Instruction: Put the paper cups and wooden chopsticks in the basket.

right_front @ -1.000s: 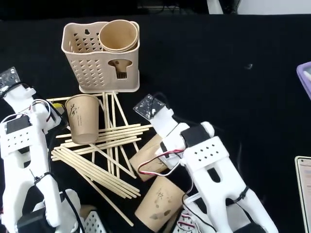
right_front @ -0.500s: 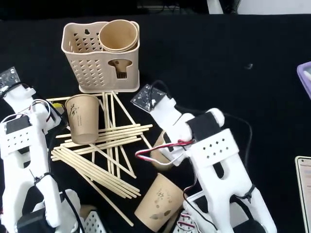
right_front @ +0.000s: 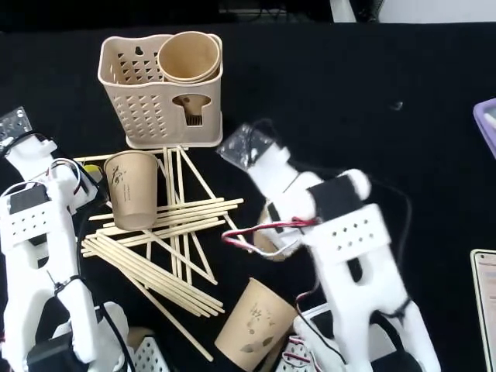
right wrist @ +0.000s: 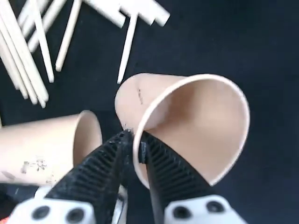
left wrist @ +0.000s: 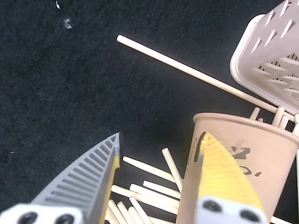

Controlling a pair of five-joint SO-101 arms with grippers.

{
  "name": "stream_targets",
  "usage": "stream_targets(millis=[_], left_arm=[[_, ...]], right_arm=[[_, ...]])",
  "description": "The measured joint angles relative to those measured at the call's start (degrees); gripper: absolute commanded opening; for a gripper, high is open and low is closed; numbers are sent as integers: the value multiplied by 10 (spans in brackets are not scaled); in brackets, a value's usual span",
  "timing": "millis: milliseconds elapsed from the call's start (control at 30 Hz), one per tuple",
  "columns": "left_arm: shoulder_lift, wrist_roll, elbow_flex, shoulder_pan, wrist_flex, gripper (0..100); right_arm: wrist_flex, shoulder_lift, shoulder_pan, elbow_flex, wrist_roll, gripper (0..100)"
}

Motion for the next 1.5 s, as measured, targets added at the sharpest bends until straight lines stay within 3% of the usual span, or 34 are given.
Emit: stream_targets(millis=[133,333,533,667,1100,1267,1500], left_arm=[[0,0,0,0,0,273],[0,0,0,0,0,273],[0,0,0,0,0,273],[0,0,0,0,0,273],[0,0,0,0,0,273],[0,0,0,0,0,273],[0,0,0,0,0,273]], right_arm=[[9,0,1,-160,0,11],[-69,53,-41,-390,0,11],[-213,191,-96,-496,0,11],[-244,307,-97,-571,-1,11],[-216,600,-97,-877,0,11],[-145,650,-97,-929,61,18],[-84,652,-94,-984,83,242]])
